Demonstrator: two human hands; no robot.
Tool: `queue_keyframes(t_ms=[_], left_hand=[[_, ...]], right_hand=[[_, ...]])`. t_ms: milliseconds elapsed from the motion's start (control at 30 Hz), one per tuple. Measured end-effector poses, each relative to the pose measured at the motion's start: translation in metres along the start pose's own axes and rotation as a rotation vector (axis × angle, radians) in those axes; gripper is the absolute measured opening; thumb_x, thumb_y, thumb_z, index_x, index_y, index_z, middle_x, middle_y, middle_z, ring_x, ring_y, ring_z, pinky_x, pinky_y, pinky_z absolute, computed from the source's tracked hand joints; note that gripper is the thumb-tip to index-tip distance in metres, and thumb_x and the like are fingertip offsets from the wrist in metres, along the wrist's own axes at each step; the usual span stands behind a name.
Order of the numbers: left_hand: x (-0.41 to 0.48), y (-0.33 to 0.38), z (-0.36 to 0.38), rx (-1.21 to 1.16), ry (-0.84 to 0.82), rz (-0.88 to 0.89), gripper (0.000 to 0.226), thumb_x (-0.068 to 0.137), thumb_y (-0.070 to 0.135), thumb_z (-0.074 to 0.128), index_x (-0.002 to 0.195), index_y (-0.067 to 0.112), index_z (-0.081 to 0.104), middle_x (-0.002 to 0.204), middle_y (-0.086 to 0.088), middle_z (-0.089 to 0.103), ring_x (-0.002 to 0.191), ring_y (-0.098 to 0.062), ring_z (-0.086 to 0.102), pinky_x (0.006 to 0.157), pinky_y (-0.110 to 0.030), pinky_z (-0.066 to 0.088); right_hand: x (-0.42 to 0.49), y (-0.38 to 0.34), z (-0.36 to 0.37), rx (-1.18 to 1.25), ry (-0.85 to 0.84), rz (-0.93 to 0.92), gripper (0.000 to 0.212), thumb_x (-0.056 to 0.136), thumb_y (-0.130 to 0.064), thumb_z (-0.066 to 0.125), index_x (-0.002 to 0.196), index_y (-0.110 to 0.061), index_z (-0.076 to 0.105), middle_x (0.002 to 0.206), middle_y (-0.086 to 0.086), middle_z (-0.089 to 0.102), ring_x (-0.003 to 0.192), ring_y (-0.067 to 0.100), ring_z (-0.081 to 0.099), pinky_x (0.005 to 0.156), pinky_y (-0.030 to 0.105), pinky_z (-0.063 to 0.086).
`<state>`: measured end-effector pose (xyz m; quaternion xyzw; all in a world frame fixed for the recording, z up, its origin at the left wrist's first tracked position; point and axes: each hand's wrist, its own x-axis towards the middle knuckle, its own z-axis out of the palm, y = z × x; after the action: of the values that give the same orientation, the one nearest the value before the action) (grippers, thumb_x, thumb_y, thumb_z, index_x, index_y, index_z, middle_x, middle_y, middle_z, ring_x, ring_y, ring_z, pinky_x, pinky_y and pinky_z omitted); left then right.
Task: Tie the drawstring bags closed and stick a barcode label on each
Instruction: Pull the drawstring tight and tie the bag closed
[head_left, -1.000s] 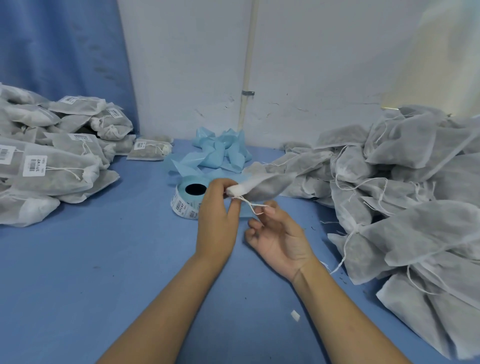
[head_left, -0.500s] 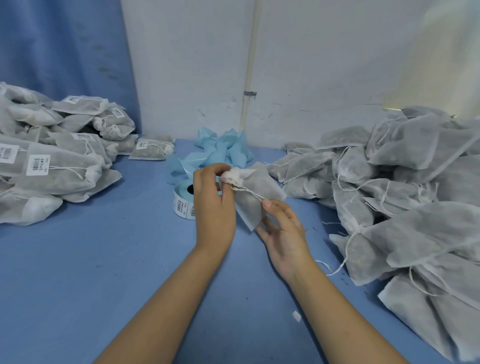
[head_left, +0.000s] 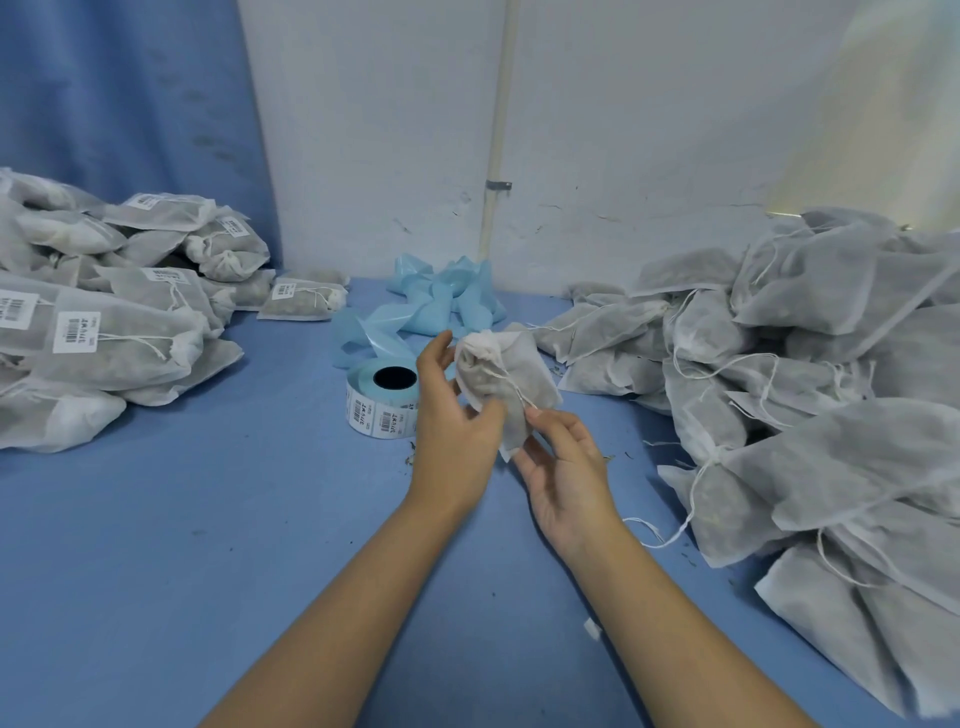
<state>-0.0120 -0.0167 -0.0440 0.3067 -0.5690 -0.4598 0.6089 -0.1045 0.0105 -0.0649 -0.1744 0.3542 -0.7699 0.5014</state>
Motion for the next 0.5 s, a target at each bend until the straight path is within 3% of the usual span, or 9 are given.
queue_keyframes(t_ms=[100,333,433,500], left_hand=[[-0.006,-0.004,0.010,-0.091,0.030,-0.093,0.065,0.083,-0.003,0.061,0.129,0.027,0.027,0.120,0.006,0.053,0.103,-0.009,0.061,0.085,-0.022,0.051],[-0.002,-0.010,0.009,-0.127,0.153,-0.233,0.020,0.087,0.009,0.065,0.101,0.019,0.055,0.101,-0.001,0.067,0.095,-0.015,0.065,0.082,-0.025,0.051],[0.004,-0.008,0.004,-0.193,0.201,-0.258,0.018,0.086,0.007,0.065,0.096,0.020,0.057,0.095,0.002,0.067,0.089,-0.012,0.065,0.079,-0.023,0.052],[0.008,-0.005,-0.001,-0.221,0.214,-0.228,0.022,0.085,0.004,0.065,0.092,0.023,0.058,0.091,0.005,0.067,0.082,-0.007,0.065,0.075,-0.019,0.052]], right_hand=[[-0.001,0.000,0.000,-0.011,-0.043,-0.001,0.022,0.087,0.003,0.060,0.071,-0.010,0.053,0.076,0.008,0.069,0.081,0.022,0.065,0.075,0.030,0.058],[-0.001,0.002,-0.001,-0.108,-0.079,-0.020,0.020,0.086,0.003,0.062,0.072,-0.009,0.055,0.078,0.008,0.065,0.079,0.018,0.064,0.072,0.028,0.058],[-0.003,0.004,0.000,-0.233,-0.138,-0.043,0.017,0.084,0.001,0.065,0.074,-0.010,0.058,0.081,0.009,0.063,0.084,0.020,0.064,0.087,0.037,0.055],[-0.005,0.006,0.001,-0.324,-0.171,-0.054,0.017,0.083,0.000,0.067,0.073,-0.011,0.061,0.080,0.005,0.064,0.082,0.016,0.065,0.088,0.036,0.055]])
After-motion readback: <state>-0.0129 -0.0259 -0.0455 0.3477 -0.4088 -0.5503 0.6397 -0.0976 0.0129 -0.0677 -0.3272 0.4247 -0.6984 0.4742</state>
